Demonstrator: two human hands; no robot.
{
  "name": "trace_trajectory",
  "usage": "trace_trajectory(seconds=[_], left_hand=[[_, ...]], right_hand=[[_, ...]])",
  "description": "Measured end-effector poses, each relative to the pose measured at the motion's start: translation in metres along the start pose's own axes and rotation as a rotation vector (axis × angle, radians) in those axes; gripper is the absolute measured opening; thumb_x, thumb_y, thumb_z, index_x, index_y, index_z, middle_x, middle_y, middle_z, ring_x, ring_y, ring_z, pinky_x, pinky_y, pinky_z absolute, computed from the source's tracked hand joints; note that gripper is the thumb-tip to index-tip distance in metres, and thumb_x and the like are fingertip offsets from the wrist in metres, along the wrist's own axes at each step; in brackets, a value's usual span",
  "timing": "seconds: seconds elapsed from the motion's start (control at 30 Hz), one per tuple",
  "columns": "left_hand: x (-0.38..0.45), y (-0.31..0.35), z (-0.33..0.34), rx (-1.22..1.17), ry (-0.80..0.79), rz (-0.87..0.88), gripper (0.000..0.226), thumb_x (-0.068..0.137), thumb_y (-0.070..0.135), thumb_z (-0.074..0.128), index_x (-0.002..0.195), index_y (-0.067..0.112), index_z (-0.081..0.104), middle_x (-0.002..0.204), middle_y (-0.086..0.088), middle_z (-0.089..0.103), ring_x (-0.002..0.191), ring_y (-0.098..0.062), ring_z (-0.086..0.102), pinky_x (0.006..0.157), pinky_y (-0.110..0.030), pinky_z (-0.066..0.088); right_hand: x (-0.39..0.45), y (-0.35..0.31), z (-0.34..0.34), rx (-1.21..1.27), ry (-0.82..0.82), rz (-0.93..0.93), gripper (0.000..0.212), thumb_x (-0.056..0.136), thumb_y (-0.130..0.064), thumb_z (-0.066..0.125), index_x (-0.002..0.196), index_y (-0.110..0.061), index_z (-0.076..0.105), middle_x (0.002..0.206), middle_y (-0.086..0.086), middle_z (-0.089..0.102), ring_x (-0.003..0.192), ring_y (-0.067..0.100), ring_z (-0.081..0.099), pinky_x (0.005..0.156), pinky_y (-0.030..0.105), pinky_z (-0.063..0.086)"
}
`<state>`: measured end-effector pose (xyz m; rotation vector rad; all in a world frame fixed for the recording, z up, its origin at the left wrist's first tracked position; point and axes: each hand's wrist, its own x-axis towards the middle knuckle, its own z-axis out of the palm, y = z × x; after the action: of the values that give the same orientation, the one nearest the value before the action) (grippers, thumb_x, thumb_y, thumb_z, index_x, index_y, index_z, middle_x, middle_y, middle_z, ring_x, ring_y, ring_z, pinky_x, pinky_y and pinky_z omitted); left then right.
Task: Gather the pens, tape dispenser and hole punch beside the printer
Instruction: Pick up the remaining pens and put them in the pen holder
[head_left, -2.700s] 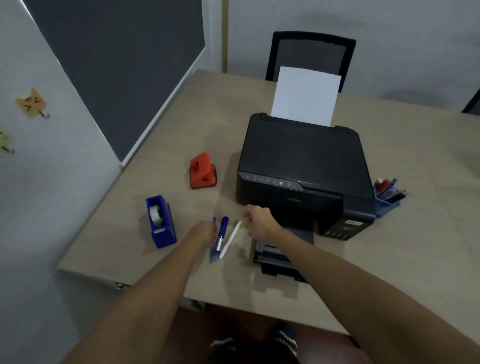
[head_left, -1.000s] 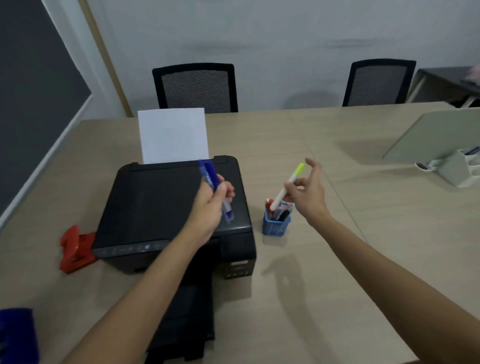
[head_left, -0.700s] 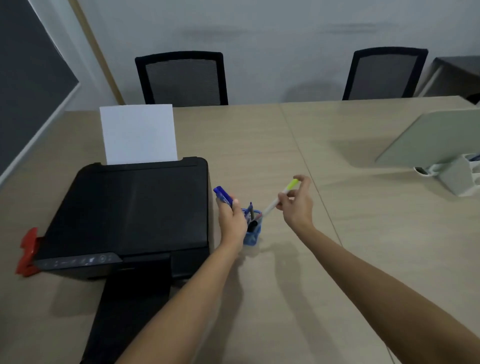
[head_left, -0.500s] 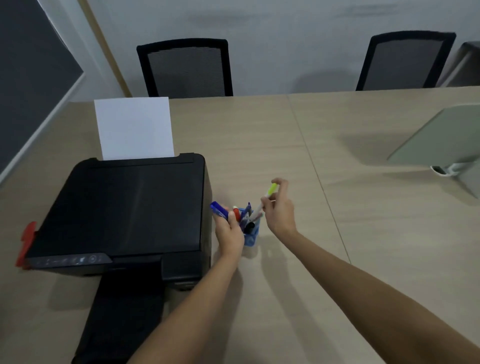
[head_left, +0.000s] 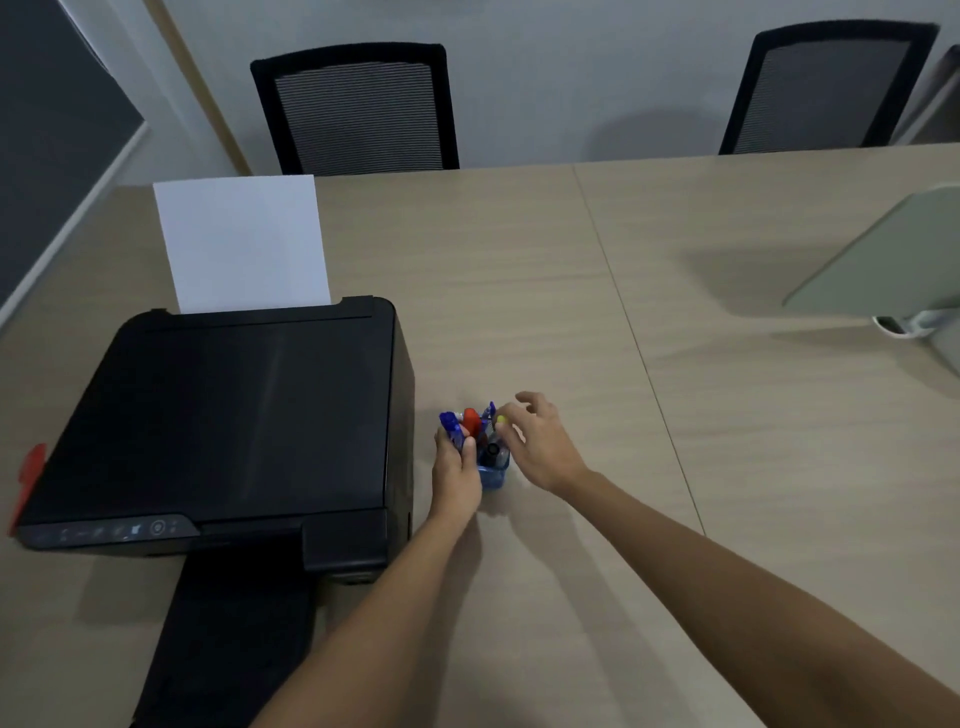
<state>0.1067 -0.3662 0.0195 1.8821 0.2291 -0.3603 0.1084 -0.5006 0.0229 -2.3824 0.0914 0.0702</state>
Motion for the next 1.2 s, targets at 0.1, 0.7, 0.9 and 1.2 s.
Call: trace_trajectory(seconds=[0.1,0.7,0.9,1.2], left_hand=[[0.002,-0.008,0.002,-0.032,-0.017,-0.039,0.038,0.098,0.016,0.043,0.136,0.020,0.039,0.135,-0.008,0.051,0.123,-0.024,0.052,0.103,-0.034,0.040],[0.001,0.027,-0.002,-0.253,0.129,-0.025,0.019,0.098,0.024,0.039,0.110,0.018,0.053,0.104,-0.006,0.058,0.094,-0.025,0.057,0.076,-0.030,0.049],[0.005,0.013,-0.004,-0.679,-0.062,-0.366,0.087,0.080,0.080,0.031,0.112,0.010,0.071,0.114,-0.014,0.071,0.099,-0.028,0.070,0.089,-0.043,0.056],[0.015,0.034,-0.009,-0.890,0.028,-0.417,0.064,0.099,0.050,0.016,0.122,0.009,0.058,0.131,-0.023,0.058,0.097,-0.028,0.063,0.072,-0.037,0.049]], right_hand=[[-0.008,0.002,-0.002,0.135,-0.012,0.033,0.029,0.100,-0.026,0.038,0.122,-0.021,0.057,0.130,0.012,0.051,0.124,0.024,0.048,0.104,0.034,0.040],[-0.016,-0.005,-0.001,0.650,-0.041,0.466,0.035,0.099,-0.012,0.033,0.115,-0.009,0.063,0.098,0.014,0.065,0.063,0.015,0.065,0.048,0.013,0.050],[-0.014,-0.004,0.002,0.647,-0.075,0.507,0.035,0.095,-0.007,0.034,0.113,-0.010,0.065,0.097,0.013,0.065,0.066,0.020,0.065,0.052,0.020,0.052],[0.007,-0.009,0.003,0.723,-0.034,0.551,0.030,0.092,-0.001,0.052,0.119,-0.008,0.063,0.080,0.011,0.068,0.059,0.014,0.067,0.053,0.017,0.057]])
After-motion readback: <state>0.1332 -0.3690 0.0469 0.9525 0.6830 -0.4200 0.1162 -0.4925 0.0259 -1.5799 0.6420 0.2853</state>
